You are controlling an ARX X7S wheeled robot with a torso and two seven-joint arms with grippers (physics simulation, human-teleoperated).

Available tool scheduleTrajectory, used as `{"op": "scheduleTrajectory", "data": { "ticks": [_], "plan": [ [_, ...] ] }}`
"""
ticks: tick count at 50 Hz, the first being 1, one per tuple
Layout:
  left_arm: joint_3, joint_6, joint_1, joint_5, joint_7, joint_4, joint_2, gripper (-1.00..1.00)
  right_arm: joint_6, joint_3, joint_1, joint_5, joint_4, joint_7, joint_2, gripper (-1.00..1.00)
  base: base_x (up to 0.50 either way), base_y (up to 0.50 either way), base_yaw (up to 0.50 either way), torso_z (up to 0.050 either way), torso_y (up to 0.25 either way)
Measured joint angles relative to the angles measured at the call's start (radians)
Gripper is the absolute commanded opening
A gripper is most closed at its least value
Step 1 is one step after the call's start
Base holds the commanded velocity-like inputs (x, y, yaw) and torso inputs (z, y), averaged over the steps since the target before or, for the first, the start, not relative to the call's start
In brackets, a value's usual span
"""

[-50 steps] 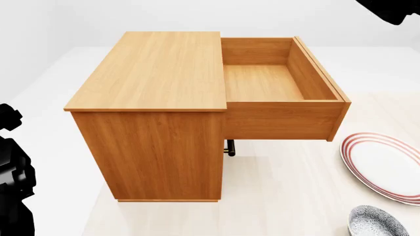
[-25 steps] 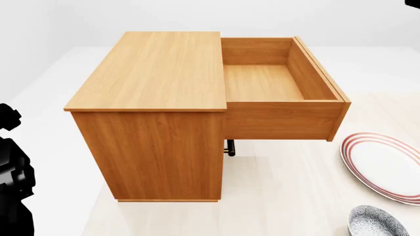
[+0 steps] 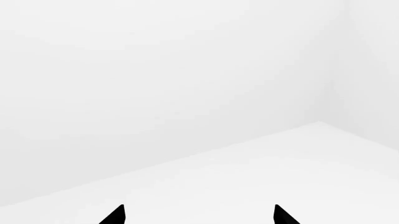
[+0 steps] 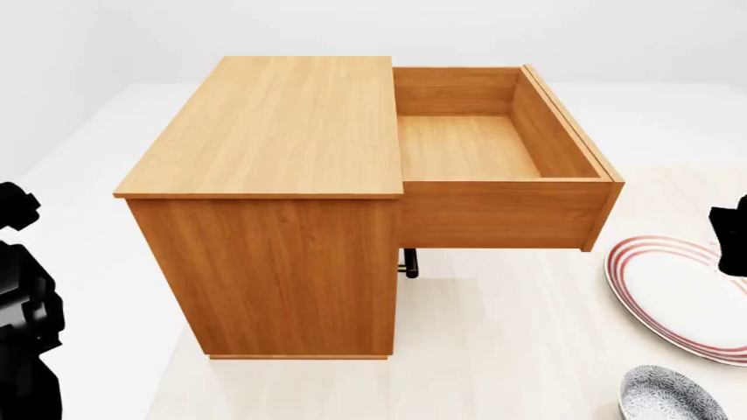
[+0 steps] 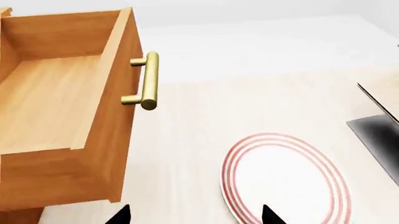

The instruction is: Open the top drawer of the cabinet and put the bowl in it.

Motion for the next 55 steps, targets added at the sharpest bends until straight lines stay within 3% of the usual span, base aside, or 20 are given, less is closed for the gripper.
{"op": "scheduleTrajectory", "data": {
  "ticks": [9, 19, 55],
  "plan": [
    [0.003, 0.001, -0.001, -0.001, 0.001, 0.0, 0.002, 1.0, -0.005, 0.138, -0.283, -0.137, -0.089, -0.134, -0.001, 1.0, 0.0, 0.0, 0.0, 0.0, 0.0],
    [0.006, 0.001, -0.001, 0.0, 0.0, 0.0, 0.003, 1.0, -0.047, 0.181, -0.471, -0.317, -0.154, -0.28, -0.023, 1.0, 0.0, 0.0, 0.0, 0.0, 0.0],
    [0.018, 0.005, -0.006, -0.001, 0.005, 0.0, 0.007, 1.0, -0.182, 0.117, -0.782, -0.656, -0.186, -0.529, 0.016, 1.0, 0.0, 0.0, 0.0, 0.0, 0.0]
  ]
}}
